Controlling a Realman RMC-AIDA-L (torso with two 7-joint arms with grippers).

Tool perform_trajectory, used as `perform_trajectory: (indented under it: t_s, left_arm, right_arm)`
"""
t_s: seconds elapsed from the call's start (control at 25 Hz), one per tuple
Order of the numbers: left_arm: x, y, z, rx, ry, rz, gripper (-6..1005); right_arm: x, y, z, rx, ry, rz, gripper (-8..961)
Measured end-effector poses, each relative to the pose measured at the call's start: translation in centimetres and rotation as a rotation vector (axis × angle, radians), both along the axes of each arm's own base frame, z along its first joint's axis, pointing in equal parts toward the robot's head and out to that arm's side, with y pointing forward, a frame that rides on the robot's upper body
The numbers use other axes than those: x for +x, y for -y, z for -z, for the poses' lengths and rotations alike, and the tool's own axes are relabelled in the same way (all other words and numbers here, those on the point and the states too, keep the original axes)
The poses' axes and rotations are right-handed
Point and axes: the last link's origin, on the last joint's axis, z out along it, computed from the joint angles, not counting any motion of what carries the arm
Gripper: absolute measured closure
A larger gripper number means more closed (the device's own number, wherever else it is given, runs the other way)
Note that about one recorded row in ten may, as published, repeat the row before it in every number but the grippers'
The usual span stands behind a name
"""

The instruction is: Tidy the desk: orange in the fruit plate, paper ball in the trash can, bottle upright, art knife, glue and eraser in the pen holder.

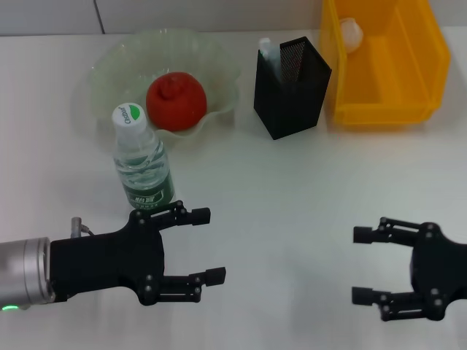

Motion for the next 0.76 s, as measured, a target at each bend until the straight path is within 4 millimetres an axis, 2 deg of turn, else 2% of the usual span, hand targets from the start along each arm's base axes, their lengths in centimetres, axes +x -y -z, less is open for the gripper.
perform_trajectory:
  t_s: [0.04, 0.32, 0.76]
  left_arm:
    - [0.04, -0.07, 0.05, -0.002, -0.001, -0.002, 138]
    - [-0.14, -0.05, 0.00, 0.002, -0.001, -0.018, 138]
    - [-0.17, 0.06, 0.08, 0.001, 0.000, -0.021, 138]
  right_arm:
    - [-0.09, 0.04, 0.67, -0.008, 0.009, 0.005, 115]
    - [-0.36, 0.08, 1.50, 0.001, 0.004, 0.007, 115]
    - [-0.57, -0.49, 1.09, 0.037, -0.015, 0.014, 115]
